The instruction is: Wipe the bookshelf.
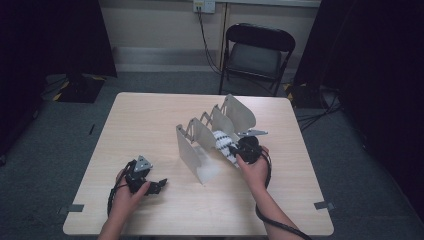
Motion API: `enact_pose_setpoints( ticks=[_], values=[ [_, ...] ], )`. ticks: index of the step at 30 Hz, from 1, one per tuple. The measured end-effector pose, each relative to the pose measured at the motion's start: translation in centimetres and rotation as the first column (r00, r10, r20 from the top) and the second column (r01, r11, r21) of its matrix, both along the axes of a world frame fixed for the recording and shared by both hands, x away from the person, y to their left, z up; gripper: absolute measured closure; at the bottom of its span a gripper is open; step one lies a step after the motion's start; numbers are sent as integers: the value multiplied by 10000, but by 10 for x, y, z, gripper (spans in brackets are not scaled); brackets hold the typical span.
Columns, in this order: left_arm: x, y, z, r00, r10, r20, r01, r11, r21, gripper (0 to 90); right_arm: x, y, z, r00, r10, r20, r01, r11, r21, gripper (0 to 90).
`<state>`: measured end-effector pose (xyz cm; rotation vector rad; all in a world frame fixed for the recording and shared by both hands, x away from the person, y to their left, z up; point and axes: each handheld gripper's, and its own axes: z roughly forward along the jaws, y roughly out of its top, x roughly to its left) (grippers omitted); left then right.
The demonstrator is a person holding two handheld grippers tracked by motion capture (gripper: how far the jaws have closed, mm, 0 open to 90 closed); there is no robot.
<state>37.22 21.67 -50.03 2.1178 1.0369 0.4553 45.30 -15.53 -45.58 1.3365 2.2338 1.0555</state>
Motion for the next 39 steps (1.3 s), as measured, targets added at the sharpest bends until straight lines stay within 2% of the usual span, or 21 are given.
enact_pose_setpoints(
  ticks=[5, 9, 17, 22, 27, 32, 36, 39],
  values=[
    [0, 0, 0, 10000, 2, -2, -2, 10000, -5, 131, -4, -9, -16, 9994, -130, -328, 120, 9995, -307, 792],
    [0, 0, 0, 10000, 3, 0, -3, 10000, -4, 131, -9, -23, -24, 9984, -335, -461, 326, 9993, -194, 791],
    [0, 0, 0, 10000, 4, 5, -4, 10000, 5, 131, -23, -50, -24, 9973, -585, -454, 563, 9973, -474, 787],
    [0, 0, 0, 10000, 4, 4, -4, 10000, 2, 131, -26, -63, -23, 9966, -717, -404, 691, 9958, -608, 782],
    [0, 0, 0, 10000, 6, -17, -6, 10000, -24, 131, -19, -61, -22, 9977, -622, -283, 597, 9951, -791, 775],
    [0, 0, 0, 10000, 6, -17, -6, 10000, -26, 131, -3, -50, -20, 9990, -407, -201, 384, 9941, -1010, 753],
    [0, 0, 0, 10000, -3, 0, 3, 10000, 6, 131, 11, -41, -22, 9992, -373, -157, 360, 9964, -764, 715],
    [0, 0, 0, 10000, 2, -14, -2, 10000, -23, 130, 14, -38, -23, 9995, -310, -99, 302, 9967, -752, 693]
  ],
)
